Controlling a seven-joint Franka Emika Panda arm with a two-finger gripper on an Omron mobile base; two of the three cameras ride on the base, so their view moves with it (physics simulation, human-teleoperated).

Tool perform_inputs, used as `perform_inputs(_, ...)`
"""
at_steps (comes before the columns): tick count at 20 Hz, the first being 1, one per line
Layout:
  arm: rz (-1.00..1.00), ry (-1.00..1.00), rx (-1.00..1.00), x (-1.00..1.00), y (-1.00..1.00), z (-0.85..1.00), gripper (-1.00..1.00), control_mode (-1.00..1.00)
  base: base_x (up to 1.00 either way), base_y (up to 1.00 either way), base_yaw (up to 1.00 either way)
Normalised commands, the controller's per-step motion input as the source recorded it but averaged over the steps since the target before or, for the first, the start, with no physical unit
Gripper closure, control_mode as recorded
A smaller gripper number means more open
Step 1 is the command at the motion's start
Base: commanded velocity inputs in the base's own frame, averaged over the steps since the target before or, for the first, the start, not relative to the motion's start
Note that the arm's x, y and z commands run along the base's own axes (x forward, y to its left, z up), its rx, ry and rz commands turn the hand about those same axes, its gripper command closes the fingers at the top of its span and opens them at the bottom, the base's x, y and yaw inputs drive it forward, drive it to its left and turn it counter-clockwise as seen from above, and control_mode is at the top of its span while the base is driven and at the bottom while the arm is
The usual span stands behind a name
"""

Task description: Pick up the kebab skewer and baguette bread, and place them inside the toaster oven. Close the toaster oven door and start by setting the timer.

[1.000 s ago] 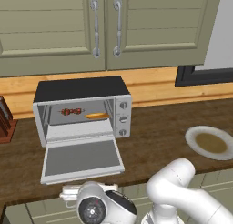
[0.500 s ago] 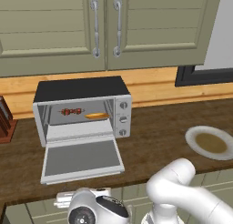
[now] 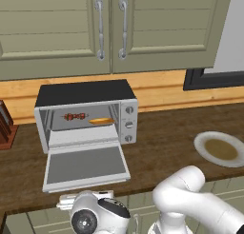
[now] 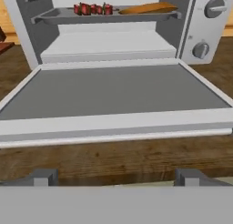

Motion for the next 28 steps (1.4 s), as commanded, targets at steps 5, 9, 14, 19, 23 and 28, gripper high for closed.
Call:
perform_inputs(5, 0.00, -0.04, -0.08, 0.25, 0.12, -0.23, -1.00, -1.00, 0.00, 0.00, 0.00)
perform_inputs(9, 0.00, 0.00, -0.05, 0.02, 0.12, -0.36, -1.00, -1.00, 0.00, 0.00, 0.00)
perform_inputs(14, 0.00, 0.00, 0.00, 0.17, 0.02, -0.09, -1.00, -1.00, 0.00, 0.00, 0.00)
perform_inputs(19, 0.00, 0.00, 0.00, 0.25, 0.04, 0.00, -1.00, -1.00, 0.00, 0.00, 0.00)
perform_inputs(23, 0.00, 0.01, 0.00, 0.03, 0.00, -0.09, -1.00, -1.00, 0.00, 0.00, 0.00)
perform_inputs(28, 0.00, 0.12, 0.00, 0.00, 0.00, -0.12, -1.00, -1.00, 0.00, 0.00, 0.00)
